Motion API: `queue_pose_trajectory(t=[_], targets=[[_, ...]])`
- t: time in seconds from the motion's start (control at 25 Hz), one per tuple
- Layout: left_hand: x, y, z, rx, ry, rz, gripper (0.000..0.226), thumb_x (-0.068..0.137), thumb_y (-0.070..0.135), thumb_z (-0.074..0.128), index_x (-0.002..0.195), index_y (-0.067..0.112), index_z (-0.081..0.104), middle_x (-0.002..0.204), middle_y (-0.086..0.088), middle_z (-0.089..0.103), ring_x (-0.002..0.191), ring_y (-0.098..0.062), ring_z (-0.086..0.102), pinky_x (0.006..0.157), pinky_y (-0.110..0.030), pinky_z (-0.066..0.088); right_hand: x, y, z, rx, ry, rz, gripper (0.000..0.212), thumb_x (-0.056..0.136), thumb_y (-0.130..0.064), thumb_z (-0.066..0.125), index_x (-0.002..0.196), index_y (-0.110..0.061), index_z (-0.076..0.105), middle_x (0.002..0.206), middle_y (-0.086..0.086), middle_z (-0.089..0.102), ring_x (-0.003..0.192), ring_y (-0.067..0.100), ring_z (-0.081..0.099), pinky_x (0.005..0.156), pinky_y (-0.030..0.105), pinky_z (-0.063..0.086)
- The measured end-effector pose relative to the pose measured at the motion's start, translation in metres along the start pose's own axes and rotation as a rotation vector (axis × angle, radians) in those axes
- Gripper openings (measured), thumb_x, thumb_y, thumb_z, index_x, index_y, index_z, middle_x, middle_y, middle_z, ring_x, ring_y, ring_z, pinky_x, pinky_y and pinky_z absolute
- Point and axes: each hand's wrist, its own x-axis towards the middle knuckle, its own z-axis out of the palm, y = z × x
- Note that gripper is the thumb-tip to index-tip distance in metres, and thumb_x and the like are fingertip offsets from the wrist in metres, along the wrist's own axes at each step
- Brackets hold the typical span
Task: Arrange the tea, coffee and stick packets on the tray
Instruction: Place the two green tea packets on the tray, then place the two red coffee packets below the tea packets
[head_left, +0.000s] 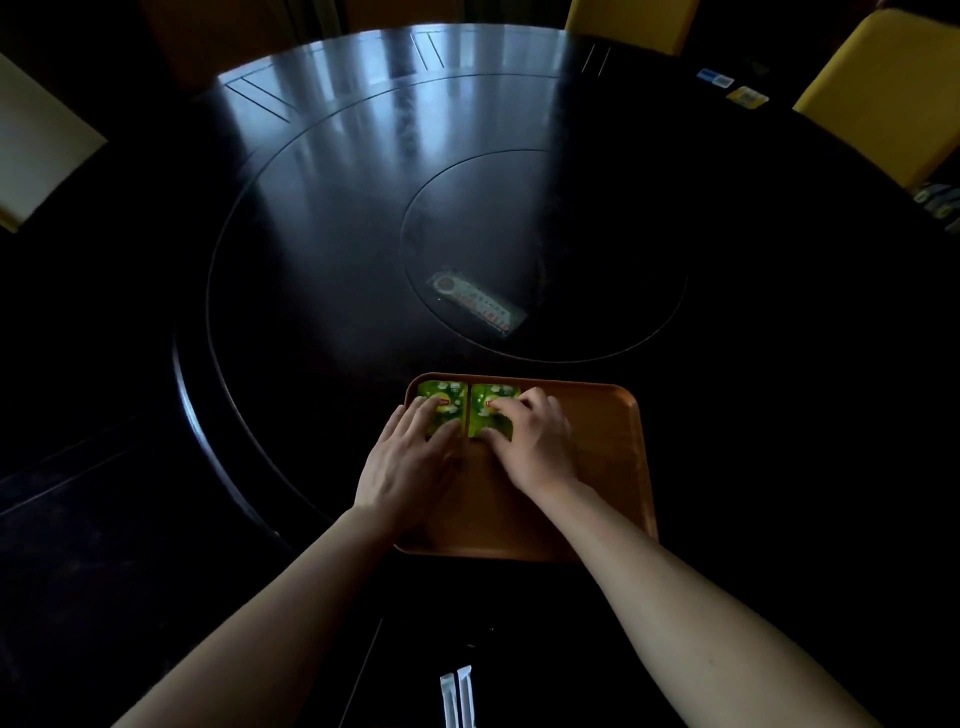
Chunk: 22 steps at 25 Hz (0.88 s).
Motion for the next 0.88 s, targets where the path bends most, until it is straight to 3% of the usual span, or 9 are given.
queue_pose_trajectory(t=[0.28,0.44,0.64,0.76,0.88], targets=[[-0.022,0.007,-0.007,-0.022,0.059,-0.035,0.048,0.078,0.025,0.074,0.123,0.016,0.064,0.132,-0.022,0.056,0.124,-0.042,0.052,0.11,-0.05,0.038,-0.02,0.008,-0.007,0.196,0.115,0.078,0.026,0.08,-0.023,0.074,0.104,-0.015,0.071,0.098,0.009,0.062,0.095,0.03,0.056,0.08,0.036,0.047],[-0.064,0.023,-0.017,-0.126,0.078,-0.059,0.04,0.078,0.021,0.068,0.117,0.014,0.065,0.118,-0.016,0.059,0.103,-0.039,0.056,0.09,-0.048,0.049,-0.057,0.007,-0.018,0.272,0.103,0.09,0.019,0.079,-0.018,0.075,0.096,-0.011,0.072,0.089,0.012,0.065,0.089,0.032,0.059,0.082,0.038,0.047],[-0.159,0.043,-0.012,-0.251,0.205,-0.161,0.021,0.084,0.022,0.061,0.103,0.015,0.069,0.09,-0.008,0.061,0.08,-0.03,0.059,0.072,-0.043,0.05,-0.133,0.007,-0.034,0.365,0.086,0.115,0.012,0.079,-0.021,0.072,0.091,-0.017,0.072,0.082,0.001,0.065,0.076,0.021,0.062,0.073,0.034,0.053],[-0.228,0.056,0.002,-0.307,0.129,-0.227,0.019,0.084,0.022,0.065,0.101,0.014,0.071,0.088,-0.005,0.063,0.079,-0.028,0.062,0.069,-0.043,0.052,-0.194,0.007,-0.036,0.37,0.035,0.105,0.007,0.08,-0.022,0.07,0.087,-0.02,0.071,0.082,-0.001,0.068,0.074,0.017,0.063,0.072,0.029,0.051],[-0.279,0.058,0.022,-0.265,-0.042,-0.269,0.031,0.085,0.027,0.072,0.114,0.016,0.069,0.099,-0.003,0.063,0.089,-0.026,0.062,0.075,-0.043,0.053,-0.249,0.01,-0.029,0.367,-0.098,0.117,0.006,0.083,-0.023,0.069,0.088,-0.02,0.071,0.086,-0.003,0.07,0.079,0.014,0.065,0.074,0.028,0.052]])
